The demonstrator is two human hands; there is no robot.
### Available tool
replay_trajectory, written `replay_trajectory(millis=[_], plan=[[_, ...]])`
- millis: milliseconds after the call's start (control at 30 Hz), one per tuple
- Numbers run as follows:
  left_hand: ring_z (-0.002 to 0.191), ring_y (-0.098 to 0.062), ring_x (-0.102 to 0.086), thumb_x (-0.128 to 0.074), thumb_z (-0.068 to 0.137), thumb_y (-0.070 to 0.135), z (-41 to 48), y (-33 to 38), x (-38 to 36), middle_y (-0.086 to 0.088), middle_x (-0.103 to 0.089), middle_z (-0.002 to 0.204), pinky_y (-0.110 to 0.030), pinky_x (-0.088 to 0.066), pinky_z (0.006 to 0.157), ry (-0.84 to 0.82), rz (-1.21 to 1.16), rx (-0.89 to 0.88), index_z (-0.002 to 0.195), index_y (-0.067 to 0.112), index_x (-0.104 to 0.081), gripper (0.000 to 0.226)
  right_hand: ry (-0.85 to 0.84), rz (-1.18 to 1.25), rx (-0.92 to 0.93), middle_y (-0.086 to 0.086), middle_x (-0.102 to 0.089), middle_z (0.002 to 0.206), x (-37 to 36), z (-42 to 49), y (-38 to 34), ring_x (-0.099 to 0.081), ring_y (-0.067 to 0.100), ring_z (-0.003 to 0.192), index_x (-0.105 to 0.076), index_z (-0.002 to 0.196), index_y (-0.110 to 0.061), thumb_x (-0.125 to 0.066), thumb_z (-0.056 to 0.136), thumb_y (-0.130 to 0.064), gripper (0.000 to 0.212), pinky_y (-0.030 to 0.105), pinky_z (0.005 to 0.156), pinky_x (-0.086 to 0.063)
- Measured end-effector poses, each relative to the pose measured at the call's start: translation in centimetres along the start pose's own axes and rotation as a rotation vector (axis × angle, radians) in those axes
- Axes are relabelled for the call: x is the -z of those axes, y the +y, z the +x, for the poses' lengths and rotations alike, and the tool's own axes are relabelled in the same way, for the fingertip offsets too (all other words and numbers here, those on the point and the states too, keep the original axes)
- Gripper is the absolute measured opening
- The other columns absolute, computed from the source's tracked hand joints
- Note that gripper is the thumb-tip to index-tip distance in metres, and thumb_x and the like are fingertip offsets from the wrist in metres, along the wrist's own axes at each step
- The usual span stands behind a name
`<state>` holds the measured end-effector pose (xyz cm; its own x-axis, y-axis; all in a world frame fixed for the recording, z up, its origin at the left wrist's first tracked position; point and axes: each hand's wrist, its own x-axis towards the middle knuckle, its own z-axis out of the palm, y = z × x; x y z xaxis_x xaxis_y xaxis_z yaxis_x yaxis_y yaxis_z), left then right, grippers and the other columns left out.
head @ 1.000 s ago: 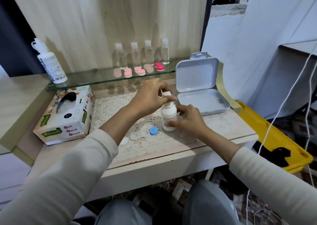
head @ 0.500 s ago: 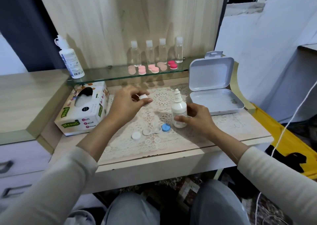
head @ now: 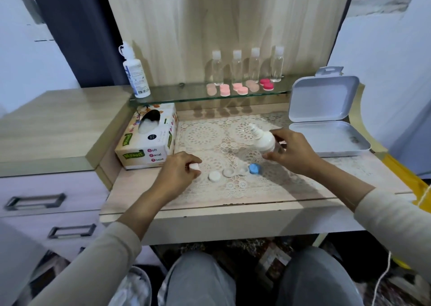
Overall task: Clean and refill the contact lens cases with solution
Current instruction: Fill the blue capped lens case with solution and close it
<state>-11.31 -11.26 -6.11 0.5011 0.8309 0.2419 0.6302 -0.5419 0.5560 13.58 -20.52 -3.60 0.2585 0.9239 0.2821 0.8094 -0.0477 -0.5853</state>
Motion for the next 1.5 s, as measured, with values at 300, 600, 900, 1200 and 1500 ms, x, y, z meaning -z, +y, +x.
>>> replay_trajectory(millis=[300, 600, 900, 1200, 1500], plan=[[0.098, -0.022, -0.057, -0.061, 0.083, 0.037, -0.8, 0.7, -0.9, -0.005, -0.065, 0.1, -0.027, -0.037, 0.086, 0.123, 0.162, -0.273, 0.105, 0.01, -0.068, 0.036, -0.028, -0.096, 0.087, 0.009, -0.062, 0.112, 0.0, 0.7, 0.8, -0.047, 0.014, 0.09, -0.057, 0.119, -0.008, -0.08, 0.068, -0.011, 0.056, 0.026, 0.076, -0.037], [0.11, -0.024, -0.052, -0.062, 0.084, 0.038, -0.9, 1.9, -4.3, -0.006, -0.064, 0.11, -0.035, -0.01, 0.112, 0.057, 0.293, -0.309, 0.114, 0.01, -0.064, 0.041, -0.051, -0.302, 0.325, 0.016, -0.064, 0.109, -0.9, 1.1, 1.6, -0.052, 0.037, 0.094, -0.061, 0.116, -0.002, -0.076, 0.062, 0.003, 0.055, 0.035, 0.078, -0.036], [0.108, -0.019, -0.05, -0.06, 0.085, 0.041, -0.3, 1.9, -5.6, 0.001, -0.065, 0.108, -0.038, -0.018, 0.108, 0.131, 0.242, -0.262, 0.107, 0.016, -0.068, 0.034, -0.05, -0.448, 0.49, 0.01, -0.064, 0.11, -1.3, 1.7, 1.3, -0.05, 0.034, 0.091, -0.062, 0.116, -0.006, -0.072, 0.065, 0.004, 0.054, 0.046, 0.073, -0.045], [0.091, -0.021, -0.058, -0.068, 0.079, 0.035, -0.2, 1.4, -5.9, 0.002, -0.069, 0.091, -0.047, -0.037, 0.096, 0.161, 0.214, -0.295, 0.091, 0.017, -0.072, 0.022, -0.008, -0.51, 0.634, 0.007, -0.068, 0.096, -1.7, 2.2, 0.8, -0.055, 0.033, 0.079, -0.068, 0.104, -0.006, -0.076, 0.052, 0.01, 0.056, 0.032, 0.068, -0.032], [0.096, -0.02, -0.057, -0.068, 0.08, 0.036, -0.2, 1.3, -6.1, 0.002, -0.069, 0.096, -0.043, -0.029, 0.102, 0.175, 0.196, -0.28, 0.095, 0.016, -0.072, 0.025, 0.029, -0.538, 0.685, 0.005, -0.069, 0.089, -1.5, 2.2, 0.3, -0.056, 0.033, 0.074, -0.07, 0.098, -0.007, -0.08, 0.045, 0.009, 0.056, 0.031, 0.069, -0.03]])
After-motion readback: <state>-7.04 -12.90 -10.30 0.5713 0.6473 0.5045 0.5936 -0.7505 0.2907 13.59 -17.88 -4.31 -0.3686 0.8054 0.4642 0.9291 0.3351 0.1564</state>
